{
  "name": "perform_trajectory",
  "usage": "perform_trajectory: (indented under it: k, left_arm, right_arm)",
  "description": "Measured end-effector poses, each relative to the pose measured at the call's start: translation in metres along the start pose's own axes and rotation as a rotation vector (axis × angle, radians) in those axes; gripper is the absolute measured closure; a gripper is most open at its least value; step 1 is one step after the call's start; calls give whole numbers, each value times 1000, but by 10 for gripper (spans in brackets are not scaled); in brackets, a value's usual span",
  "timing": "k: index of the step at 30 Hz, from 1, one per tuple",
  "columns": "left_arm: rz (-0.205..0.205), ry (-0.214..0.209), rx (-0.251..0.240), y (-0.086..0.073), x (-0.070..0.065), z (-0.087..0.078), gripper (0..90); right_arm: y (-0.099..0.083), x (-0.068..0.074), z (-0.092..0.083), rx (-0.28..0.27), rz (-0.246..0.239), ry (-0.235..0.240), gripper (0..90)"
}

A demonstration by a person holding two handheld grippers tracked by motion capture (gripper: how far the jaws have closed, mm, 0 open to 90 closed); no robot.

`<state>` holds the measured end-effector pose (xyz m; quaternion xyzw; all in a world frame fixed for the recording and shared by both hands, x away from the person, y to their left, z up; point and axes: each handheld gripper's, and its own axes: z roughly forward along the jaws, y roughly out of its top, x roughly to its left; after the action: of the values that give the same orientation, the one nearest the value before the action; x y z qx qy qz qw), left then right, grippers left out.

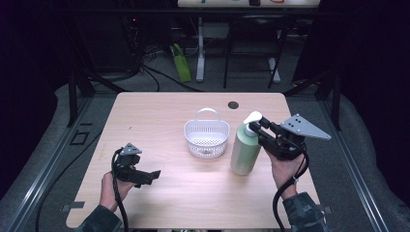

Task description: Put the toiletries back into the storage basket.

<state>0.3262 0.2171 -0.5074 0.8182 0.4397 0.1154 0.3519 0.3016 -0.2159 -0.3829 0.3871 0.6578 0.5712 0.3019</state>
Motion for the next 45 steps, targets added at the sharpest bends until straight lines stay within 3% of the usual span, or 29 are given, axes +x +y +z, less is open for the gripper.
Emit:
perform_trajectory:
  k: [45]
  left_arm:
    - [-6, 5, -7, -1, 1, 1, 1]
  right_arm:
    - [40, -3, 2, -41, -26, 1, 680]
